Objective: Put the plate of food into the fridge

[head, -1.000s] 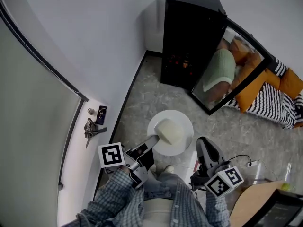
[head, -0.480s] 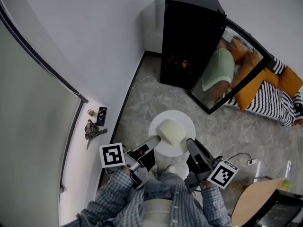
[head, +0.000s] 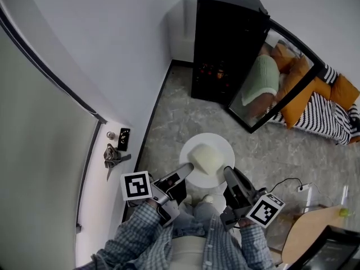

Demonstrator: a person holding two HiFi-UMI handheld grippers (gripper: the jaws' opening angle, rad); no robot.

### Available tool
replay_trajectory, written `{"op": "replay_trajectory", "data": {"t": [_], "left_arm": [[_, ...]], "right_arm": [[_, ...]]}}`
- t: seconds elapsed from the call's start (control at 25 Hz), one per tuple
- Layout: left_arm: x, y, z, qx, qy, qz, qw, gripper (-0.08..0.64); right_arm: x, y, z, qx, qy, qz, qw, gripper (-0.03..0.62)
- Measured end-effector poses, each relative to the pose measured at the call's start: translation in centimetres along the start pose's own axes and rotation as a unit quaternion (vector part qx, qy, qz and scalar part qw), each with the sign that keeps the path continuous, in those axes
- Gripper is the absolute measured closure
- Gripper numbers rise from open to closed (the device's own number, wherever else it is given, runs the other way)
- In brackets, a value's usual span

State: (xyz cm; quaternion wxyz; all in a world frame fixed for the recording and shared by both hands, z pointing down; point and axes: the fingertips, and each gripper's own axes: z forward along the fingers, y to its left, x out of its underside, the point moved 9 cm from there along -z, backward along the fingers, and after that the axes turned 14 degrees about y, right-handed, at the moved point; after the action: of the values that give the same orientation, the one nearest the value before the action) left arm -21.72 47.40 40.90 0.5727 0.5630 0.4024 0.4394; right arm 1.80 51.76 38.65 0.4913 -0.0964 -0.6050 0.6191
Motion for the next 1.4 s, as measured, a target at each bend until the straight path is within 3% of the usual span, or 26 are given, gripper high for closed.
{"op": "replay_trajectory", "data": {"t": [0.68, 1.4], "left_arm": [[-1.5, -0.2, 0.7, -0.006, -0.006, 0.007, 0.9999, 0.537], [-13.1, -0.5, 11.4, 0.001, -0.041, -0.014, 0.9991, 0.537]], "right_arm": [[-1.3, -0.9, 1.3, 0.001, -0.006, 0.013, 1.000, 0.529], [-16.3, -7.3, 6.8, 0.000, 0.018, 0.007, 1.000, 0.529]]}}
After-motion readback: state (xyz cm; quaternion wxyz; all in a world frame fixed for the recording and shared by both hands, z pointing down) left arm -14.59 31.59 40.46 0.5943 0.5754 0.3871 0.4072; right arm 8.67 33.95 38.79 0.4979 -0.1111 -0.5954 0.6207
